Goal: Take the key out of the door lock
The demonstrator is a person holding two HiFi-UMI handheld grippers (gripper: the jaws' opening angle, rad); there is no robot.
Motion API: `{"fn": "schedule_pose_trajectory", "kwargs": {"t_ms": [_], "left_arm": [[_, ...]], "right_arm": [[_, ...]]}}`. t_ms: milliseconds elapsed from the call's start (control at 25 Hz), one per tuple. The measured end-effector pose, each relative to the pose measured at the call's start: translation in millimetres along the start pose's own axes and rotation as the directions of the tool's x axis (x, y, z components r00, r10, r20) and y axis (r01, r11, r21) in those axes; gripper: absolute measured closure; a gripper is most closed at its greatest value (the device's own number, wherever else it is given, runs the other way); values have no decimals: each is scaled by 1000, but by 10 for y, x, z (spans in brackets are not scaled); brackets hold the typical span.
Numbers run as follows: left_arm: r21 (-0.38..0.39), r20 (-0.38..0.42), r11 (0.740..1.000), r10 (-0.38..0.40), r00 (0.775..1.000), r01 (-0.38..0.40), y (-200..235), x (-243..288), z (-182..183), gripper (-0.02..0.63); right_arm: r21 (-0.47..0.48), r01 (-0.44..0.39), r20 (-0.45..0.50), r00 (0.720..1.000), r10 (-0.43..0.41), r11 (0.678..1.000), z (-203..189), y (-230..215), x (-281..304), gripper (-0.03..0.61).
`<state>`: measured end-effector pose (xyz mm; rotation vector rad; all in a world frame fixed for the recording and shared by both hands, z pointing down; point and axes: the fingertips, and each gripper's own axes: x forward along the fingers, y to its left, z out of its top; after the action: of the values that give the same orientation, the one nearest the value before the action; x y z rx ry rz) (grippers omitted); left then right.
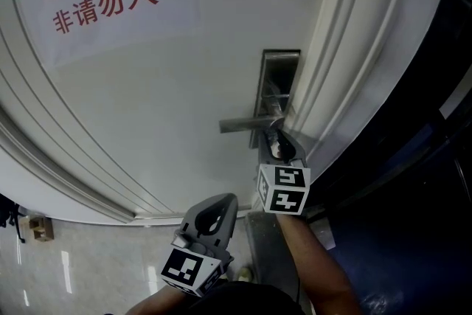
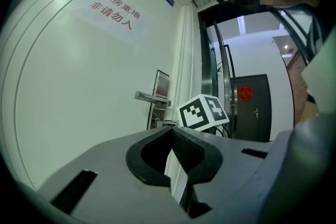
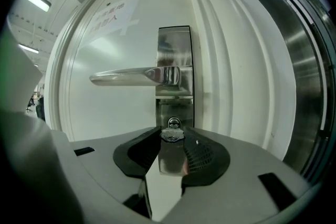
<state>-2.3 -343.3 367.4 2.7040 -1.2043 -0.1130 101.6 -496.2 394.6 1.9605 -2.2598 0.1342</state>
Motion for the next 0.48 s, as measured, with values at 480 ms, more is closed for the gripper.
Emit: {"fn": "schedule_pose_trajectory", "kwargs": {"t_ms": [480], "left_arm": [[3, -4, 1000, -22, 1000, 22, -177, 69, -30, 611]], "right_arm": [[-4, -28, 6, 1000, 28, 1000, 41, -15, -243, 440]]}}
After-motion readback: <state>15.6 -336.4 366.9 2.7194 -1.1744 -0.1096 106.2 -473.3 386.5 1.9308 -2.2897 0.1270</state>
